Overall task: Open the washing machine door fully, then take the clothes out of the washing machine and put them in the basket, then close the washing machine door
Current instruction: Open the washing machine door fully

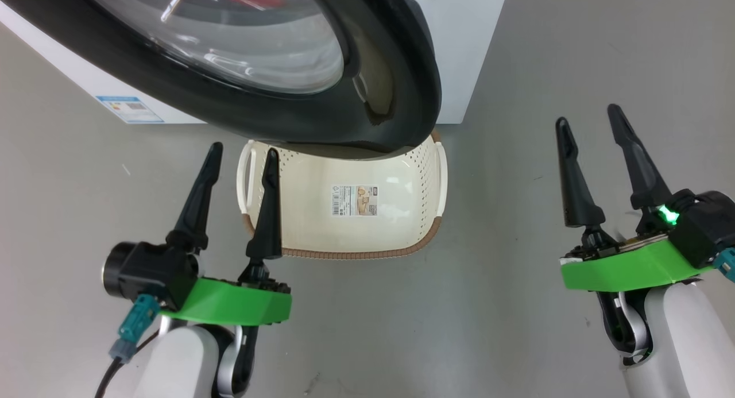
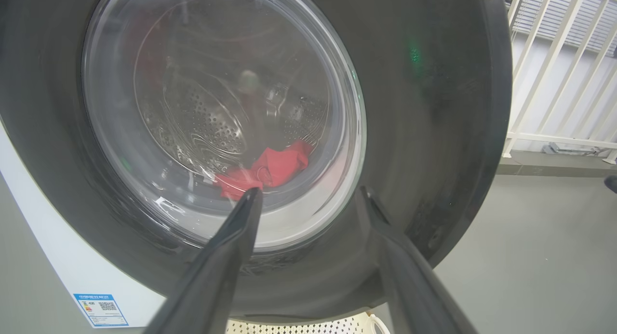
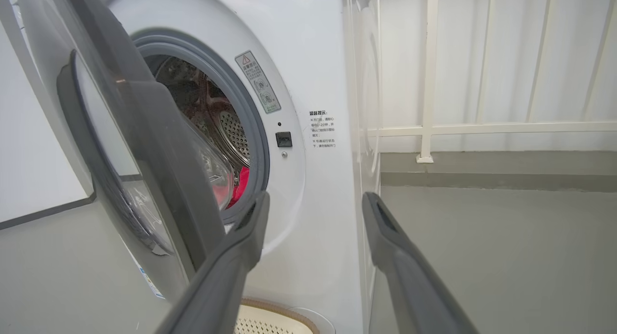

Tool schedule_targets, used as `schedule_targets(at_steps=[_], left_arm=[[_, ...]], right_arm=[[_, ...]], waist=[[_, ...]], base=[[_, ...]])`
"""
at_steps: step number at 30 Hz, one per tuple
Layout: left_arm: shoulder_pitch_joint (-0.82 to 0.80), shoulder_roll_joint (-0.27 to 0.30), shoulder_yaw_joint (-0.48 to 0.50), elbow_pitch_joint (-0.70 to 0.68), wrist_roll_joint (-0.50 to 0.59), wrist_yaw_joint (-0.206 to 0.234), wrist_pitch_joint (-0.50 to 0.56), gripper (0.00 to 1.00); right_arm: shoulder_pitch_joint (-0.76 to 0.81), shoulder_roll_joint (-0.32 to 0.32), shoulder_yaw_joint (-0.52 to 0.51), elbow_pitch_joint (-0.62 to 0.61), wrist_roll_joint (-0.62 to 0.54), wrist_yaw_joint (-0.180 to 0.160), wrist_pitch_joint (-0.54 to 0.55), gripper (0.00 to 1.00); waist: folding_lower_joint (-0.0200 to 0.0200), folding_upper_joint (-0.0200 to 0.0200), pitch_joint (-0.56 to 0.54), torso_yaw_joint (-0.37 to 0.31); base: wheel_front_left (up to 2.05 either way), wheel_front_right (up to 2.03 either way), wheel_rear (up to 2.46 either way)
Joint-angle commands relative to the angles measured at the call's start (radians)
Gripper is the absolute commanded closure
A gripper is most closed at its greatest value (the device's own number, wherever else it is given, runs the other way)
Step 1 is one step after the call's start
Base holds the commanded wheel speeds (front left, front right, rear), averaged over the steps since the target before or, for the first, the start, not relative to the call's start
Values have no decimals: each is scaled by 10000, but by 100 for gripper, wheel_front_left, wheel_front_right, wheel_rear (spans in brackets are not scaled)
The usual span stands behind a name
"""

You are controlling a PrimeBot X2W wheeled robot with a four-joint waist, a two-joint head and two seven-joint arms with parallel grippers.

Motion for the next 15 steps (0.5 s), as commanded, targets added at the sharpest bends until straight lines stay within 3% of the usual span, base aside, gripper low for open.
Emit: schedule_targets(at_steps=[1,4,15], left_arm=[[126,177,274,-276,-7,64,-76,0],[129,177,263,-278,-13,90,-76,0],[61,177,233,-228,77,44,-76,0]], right_arm=[[-39,67,200,-140,128,48,-53,100],[-367,67,290,253,960,48,-53,100],[-2609,-137,1344,2014,6283,48,352,100]], waist=[[0,0,10,5],[0,0,32,9],[0,0,112,142]], base=[[0,0,0],[0,0,0],[0,0,0]])
